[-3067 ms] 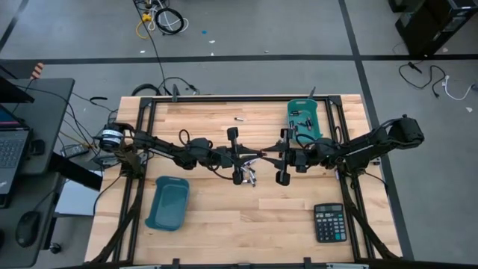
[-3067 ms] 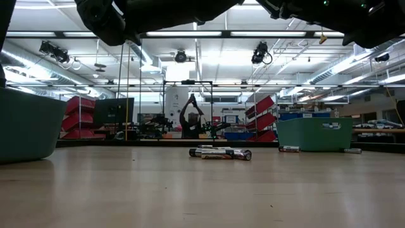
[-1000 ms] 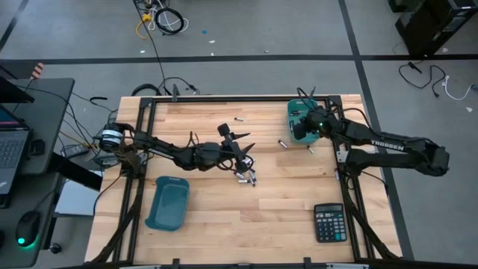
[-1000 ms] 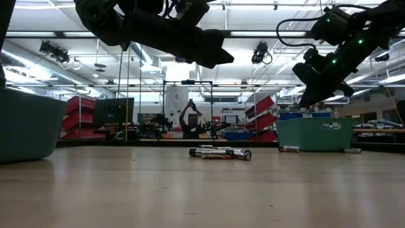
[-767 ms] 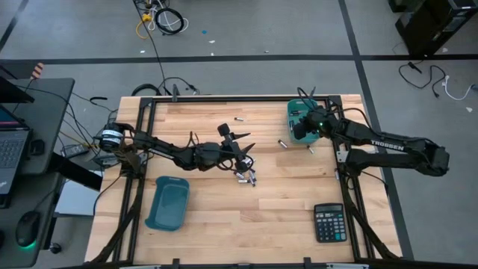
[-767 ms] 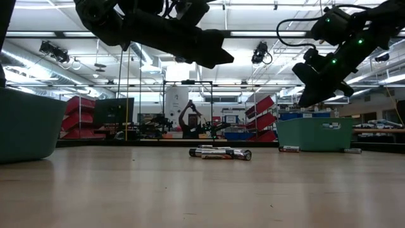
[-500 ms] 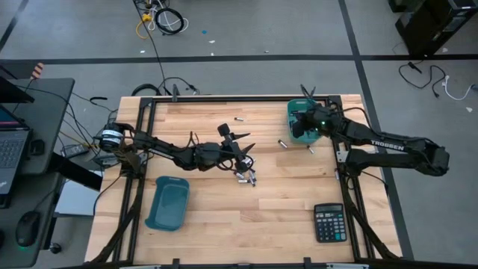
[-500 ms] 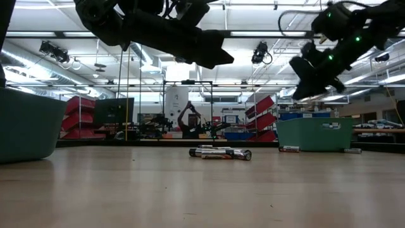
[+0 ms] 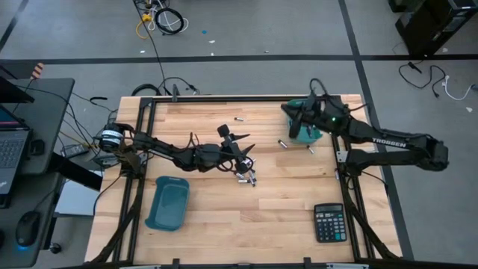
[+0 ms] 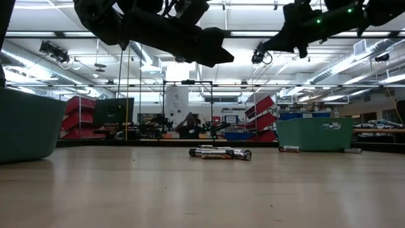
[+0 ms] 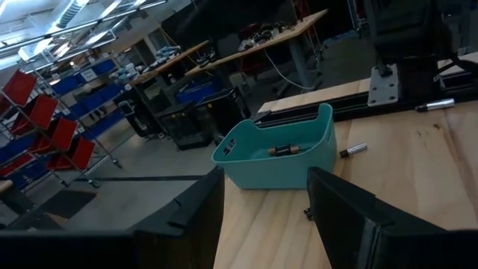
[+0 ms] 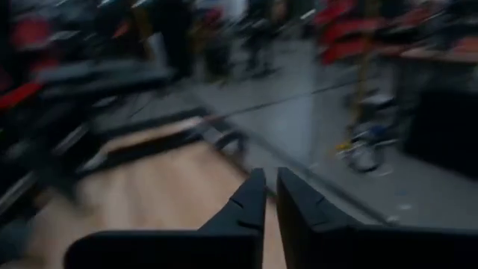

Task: Sort batteries
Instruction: Put the black battery into the green bin

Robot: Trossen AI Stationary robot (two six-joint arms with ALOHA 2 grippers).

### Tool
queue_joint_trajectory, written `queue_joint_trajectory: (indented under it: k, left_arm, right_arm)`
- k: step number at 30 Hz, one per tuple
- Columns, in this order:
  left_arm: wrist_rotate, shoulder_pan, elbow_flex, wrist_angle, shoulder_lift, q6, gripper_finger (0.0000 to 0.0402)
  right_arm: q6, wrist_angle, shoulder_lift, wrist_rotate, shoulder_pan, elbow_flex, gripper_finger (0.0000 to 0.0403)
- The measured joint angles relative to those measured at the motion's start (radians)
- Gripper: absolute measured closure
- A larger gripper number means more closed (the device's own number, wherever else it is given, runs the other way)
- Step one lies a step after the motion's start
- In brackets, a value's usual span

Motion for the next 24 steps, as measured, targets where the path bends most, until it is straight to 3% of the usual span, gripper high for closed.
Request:
queue_joint_trajectory:
  k: [10,18,24]
  left_arm:
    - [-0.013,0.0,0.0,-0.046,0.0,0.002,0.0208]
    - [-0.02,0.0,0.0,-0.121,0.0,-0.001,0.0208]
    - [-0.038,0.0,0.0,-0.258,-0.016,-0.125,0.0208]
  right_arm:
    - [0.14,-0.333,0.0,-0.049,0.078,-0.007,0.0401]
    - [0.176,-0.425,0.0,-0.284,0.117,-0.007,0.0402]
    - [0.199,-0.486,0.0,-0.297,0.131,-0.007,0.0401]
